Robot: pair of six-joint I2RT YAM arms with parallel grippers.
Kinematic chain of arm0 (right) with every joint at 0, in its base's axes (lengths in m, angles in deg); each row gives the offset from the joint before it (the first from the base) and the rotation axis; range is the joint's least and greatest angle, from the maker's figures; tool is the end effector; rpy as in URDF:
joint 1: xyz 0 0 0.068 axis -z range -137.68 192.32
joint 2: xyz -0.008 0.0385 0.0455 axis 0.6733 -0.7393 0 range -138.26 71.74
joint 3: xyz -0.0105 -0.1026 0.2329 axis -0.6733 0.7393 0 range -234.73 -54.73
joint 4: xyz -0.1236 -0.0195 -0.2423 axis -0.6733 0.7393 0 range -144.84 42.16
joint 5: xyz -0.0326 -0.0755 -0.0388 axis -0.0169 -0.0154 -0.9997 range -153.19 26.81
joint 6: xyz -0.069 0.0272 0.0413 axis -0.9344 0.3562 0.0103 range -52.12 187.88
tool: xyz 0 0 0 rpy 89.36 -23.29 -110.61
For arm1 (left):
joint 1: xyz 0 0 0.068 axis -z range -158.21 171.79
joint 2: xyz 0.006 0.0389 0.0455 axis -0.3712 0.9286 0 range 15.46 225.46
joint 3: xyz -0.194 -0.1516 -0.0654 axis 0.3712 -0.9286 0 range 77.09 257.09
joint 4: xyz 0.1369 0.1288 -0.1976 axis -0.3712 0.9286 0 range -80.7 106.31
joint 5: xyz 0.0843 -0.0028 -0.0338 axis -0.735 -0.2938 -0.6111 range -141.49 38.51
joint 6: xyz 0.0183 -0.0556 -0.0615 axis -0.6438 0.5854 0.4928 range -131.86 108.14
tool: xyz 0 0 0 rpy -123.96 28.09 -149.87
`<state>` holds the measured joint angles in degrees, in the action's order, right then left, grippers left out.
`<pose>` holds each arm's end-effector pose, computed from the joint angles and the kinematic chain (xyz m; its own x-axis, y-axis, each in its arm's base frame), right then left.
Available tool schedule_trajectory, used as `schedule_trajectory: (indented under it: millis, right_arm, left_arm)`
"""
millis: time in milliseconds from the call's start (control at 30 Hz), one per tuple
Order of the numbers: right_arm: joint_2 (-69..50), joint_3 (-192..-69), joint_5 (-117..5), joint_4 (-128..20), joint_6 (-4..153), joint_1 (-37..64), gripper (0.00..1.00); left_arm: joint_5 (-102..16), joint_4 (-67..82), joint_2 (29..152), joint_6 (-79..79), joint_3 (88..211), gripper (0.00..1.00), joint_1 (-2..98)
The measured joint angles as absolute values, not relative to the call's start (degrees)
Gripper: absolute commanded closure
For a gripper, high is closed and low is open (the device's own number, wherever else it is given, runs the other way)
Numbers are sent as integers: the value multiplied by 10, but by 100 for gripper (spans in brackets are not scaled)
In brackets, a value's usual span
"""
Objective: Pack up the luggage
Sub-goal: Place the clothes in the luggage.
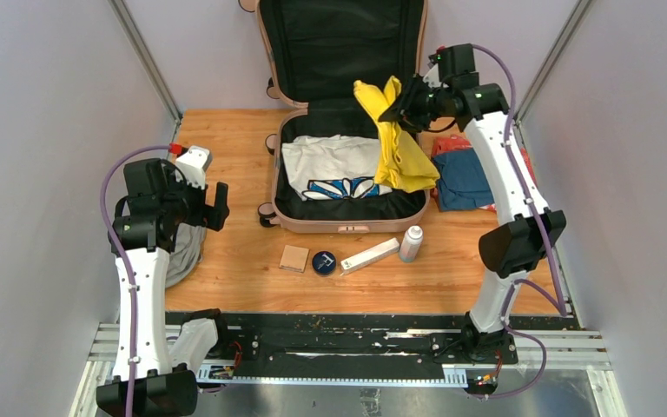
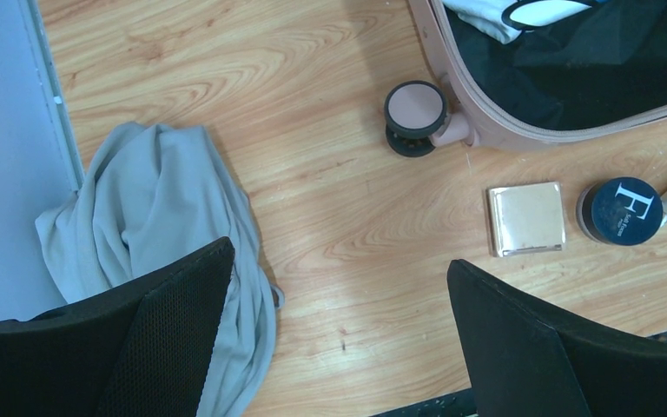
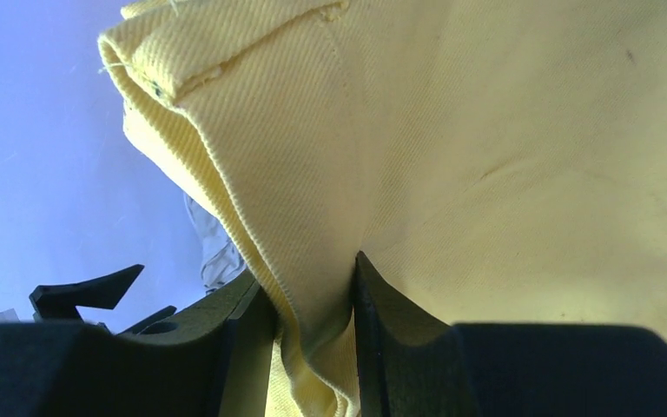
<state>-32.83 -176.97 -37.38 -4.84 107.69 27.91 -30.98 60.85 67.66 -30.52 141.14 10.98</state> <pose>0.4061 0.1379 0.4105 -0.7695 0.3973 -0.5000 -0.1141 0.6847 0.7198 0.2205 0.0155 0.3270 -0.5658 0.1971 -0.8006 0.2852 0.9578 0.0342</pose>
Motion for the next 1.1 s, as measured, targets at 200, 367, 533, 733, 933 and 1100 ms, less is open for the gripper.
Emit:
schedule_trajectory:
  millis: [200, 367, 533, 733, 933, 1100]
  right_arm:
    - [-379, -1770, -386, -77, 1118, 236, 100]
    - [-423, -1762, -414, -93, 1148, 214, 100]
    - [-446, -1746, -434, -120, 1179, 198, 100]
    - [-502, -1780, -461, -141, 1211, 158, 100]
    - [-576, -1829, -485, -154, 1239, 121, 100]
    - [-612, -1838, -495, -170, 1261, 108, 100]
  left_arm:
    - [-310, 614, 675, -305, 1411, 0, 110]
    - [-312, 618, 673, -308, 1411, 0, 110]
    - [-315, 618, 672, -314, 1411, 0, 110]
    - [-317, 618, 672, -317, 1411, 0, 110]
    - [-326, 618, 672, -327, 1411, 0, 110]
    - [-327, 621, 671, -331, 1411, 0, 110]
